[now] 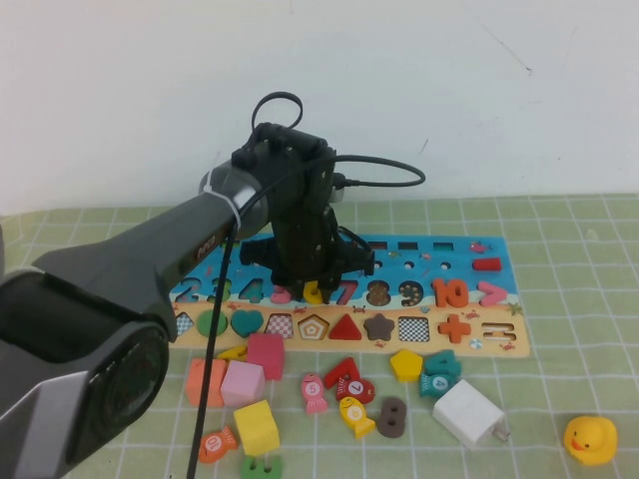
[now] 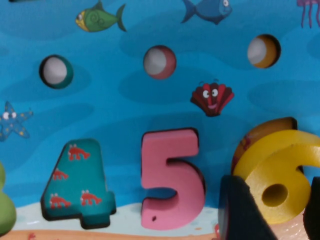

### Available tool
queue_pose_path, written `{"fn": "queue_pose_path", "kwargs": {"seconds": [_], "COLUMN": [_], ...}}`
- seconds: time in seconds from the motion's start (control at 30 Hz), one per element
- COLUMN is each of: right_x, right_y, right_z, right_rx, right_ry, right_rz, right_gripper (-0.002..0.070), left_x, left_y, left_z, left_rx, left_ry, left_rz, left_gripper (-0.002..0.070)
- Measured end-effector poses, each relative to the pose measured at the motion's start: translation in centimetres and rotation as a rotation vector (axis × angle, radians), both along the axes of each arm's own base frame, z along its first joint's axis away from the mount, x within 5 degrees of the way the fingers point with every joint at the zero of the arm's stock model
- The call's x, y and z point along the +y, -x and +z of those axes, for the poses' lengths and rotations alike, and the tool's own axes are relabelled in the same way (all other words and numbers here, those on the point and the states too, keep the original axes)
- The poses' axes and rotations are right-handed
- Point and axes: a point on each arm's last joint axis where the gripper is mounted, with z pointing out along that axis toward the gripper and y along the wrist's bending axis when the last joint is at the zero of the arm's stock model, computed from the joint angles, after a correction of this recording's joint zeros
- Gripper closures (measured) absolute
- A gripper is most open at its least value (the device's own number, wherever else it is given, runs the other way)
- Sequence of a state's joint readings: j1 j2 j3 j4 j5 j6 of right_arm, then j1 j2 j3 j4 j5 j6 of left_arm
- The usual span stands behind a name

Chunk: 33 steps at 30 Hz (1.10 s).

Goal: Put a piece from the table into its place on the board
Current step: Place the "number 6" into the hole of the number 6

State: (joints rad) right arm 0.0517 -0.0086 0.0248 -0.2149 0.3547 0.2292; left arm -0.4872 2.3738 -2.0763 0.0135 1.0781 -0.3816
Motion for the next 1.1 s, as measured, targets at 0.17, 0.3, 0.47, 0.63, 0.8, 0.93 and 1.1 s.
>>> {"fn": "queue_pose_path", "kwargs": {"seconds": [0.17, 0.3, 0.47, 0.63, 0.8, 0.93, 1.1], "right_x": [0.0, 0.0, 0.0, 0.0, 0.0, 0.0, 0.0], "right_y": [0.0, 0.0, 0.0, 0.0, 0.0, 0.0, 0.0], "right_z": [0.0, 0.0, 0.0, 0.0, 0.0, 0.0, 0.0], "right_rx": [0.0, 0.0, 0.0, 0.0, 0.0, 0.0, 0.0], "right_ry": [0.0, 0.0, 0.0, 0.0, 0.0, 0.0, 0.0], "right_rz": [0.0, 0.0, 0.0, 0.0, 0.0, 0.0, 0.0], "right_gripper": [0.0678, 0.0678, 0.0678, 0.0678, 0.0678, 0.0678, 0.0678], "left_x": [0.04, 0.04, 0.04, 0.0, 0.01, 0.01, 0.0], "left_y": [0.02, 0.02, 0.02, 0.04, 0.04, 0.04, 0.02], "left_z": [-0.01, -0.01, -0.01, -0.01, -0.01, -0.01, -0.01], "left_rx": [0.004, 0.007, 0.013, 0.019, 0.022, 0.024, 0.023], "left_ry": [0.0, 0.005, 0.018, 0.03, 0.038, 0.04, 0.042], "left_rz": [0.019, 0.042, 0.101, 0.131, 0.168, 0.179, 0.185], "left_gripper": [0.0435, 0.0435, 0.0435, 0.0435, 0.0435, 0.0435, 0.0435]}}
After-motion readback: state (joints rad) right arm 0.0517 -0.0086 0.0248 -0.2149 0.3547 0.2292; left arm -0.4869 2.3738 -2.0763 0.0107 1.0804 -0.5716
